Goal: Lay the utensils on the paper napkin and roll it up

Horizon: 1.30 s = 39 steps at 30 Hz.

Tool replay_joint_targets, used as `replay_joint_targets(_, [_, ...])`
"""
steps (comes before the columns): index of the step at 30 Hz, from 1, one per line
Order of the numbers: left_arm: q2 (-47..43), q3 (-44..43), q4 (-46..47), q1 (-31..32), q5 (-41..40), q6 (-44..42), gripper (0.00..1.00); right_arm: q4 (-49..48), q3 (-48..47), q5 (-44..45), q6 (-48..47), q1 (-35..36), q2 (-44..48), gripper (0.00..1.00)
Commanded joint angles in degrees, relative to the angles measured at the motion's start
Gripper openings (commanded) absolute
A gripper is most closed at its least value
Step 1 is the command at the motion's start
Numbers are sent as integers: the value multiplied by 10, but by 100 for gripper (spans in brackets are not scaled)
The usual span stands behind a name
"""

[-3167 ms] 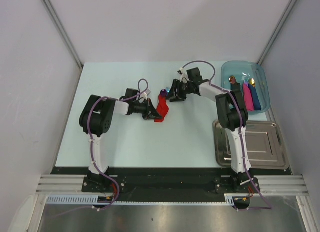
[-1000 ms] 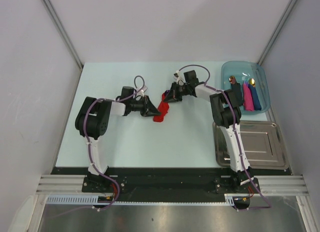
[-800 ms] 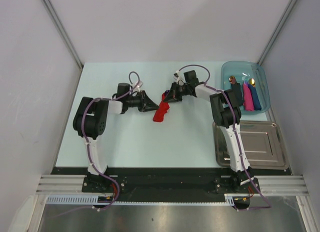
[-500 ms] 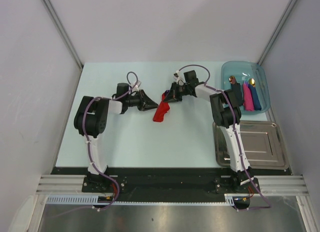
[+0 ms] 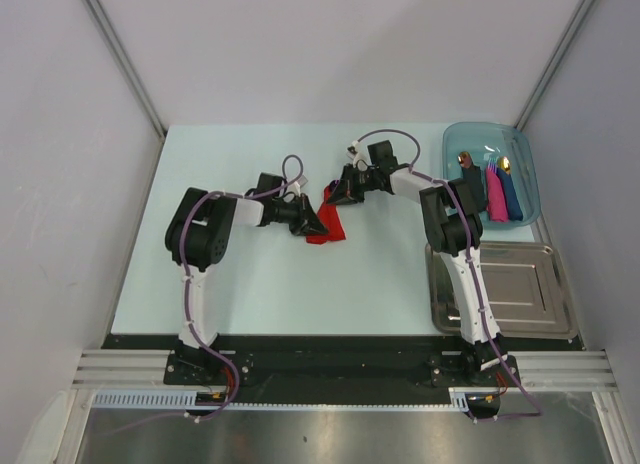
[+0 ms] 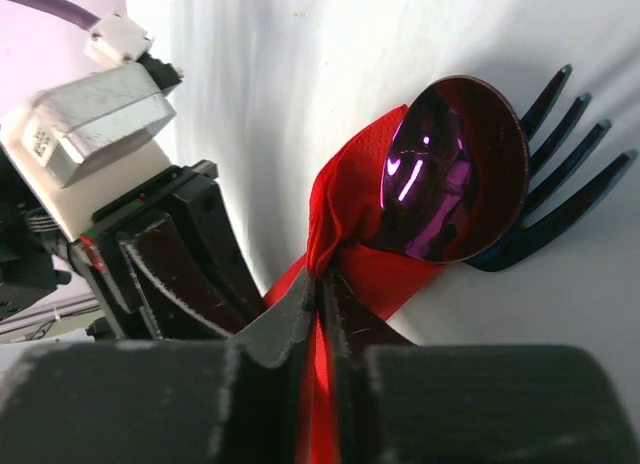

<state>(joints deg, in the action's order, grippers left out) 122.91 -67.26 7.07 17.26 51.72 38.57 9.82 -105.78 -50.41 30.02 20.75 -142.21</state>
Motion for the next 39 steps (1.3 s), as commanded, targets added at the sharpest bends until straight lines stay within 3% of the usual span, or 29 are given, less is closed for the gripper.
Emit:
replay_joint_targets(1, [13,-9,-66,-7,-28,-68,9,34,-10,35,-24,-9,0,16])
replay_joint_targets(3, [15,-1,-66,-10,-29,-64,8,46,-17,51,-27,-13,7,25])
replay_joint_targets(11, [15,15,-43,-16,-24,-46,5,109,-46,128,-71,-19,78,42])
replay_joint_targets(18, [22,22,-29,-22,-17,-35,2,87,-24,113,-74,15,107,27])
replay_joint_targets(27, [26,23,-26,-29,-7,-31,1,86,-22,94,-78,38,62,26])
replay_joint_targets(39, [35,38,1,-42,4,-9,0,145,-13,178,-162,3,62,26])
